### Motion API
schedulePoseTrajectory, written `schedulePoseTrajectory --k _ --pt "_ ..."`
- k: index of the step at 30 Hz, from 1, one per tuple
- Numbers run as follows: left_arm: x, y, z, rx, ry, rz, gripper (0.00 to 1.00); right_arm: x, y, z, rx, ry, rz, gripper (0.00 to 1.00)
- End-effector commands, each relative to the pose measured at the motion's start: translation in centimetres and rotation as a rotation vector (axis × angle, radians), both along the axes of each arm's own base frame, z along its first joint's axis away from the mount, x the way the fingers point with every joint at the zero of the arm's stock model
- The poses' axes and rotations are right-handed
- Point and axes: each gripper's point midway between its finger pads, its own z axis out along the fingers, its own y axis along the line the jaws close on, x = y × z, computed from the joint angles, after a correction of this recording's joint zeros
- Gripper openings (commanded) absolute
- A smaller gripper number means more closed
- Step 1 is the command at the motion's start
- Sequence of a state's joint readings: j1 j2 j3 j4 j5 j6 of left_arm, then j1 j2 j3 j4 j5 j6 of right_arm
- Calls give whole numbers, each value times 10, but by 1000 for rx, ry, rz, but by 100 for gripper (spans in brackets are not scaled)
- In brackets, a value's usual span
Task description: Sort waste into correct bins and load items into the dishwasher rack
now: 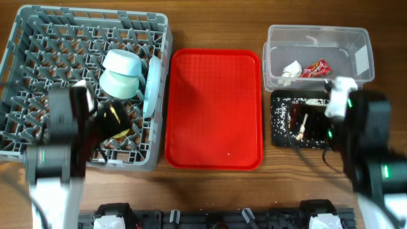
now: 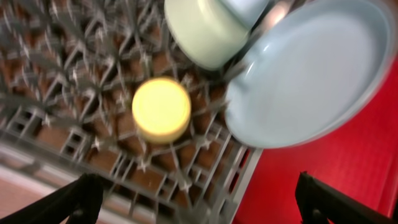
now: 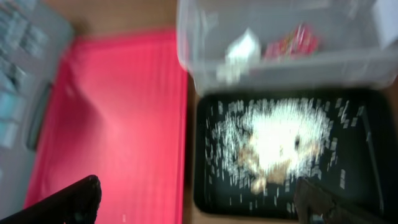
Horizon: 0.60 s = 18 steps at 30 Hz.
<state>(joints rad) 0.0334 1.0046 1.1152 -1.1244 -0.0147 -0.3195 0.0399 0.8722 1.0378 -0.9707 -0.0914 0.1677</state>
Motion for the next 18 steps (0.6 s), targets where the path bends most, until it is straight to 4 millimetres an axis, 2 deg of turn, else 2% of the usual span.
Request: schedulePoseTrajectory --k 1,4,14,18 --pt "-25 2 -2 20 -144 5 100 -27 -17 15 -47 -150 -82 100" --pt "-35 2 7 14 -229 17 100 -43 -19 15 -51 -150 -86 100" --pt "-41 2 2 13 -199 17 100 -41 -19 11 -53 -128 -85 100" --pt "-41 2 2 13 -199 17 100 -48 -19 19 -49 -172 -86 100"
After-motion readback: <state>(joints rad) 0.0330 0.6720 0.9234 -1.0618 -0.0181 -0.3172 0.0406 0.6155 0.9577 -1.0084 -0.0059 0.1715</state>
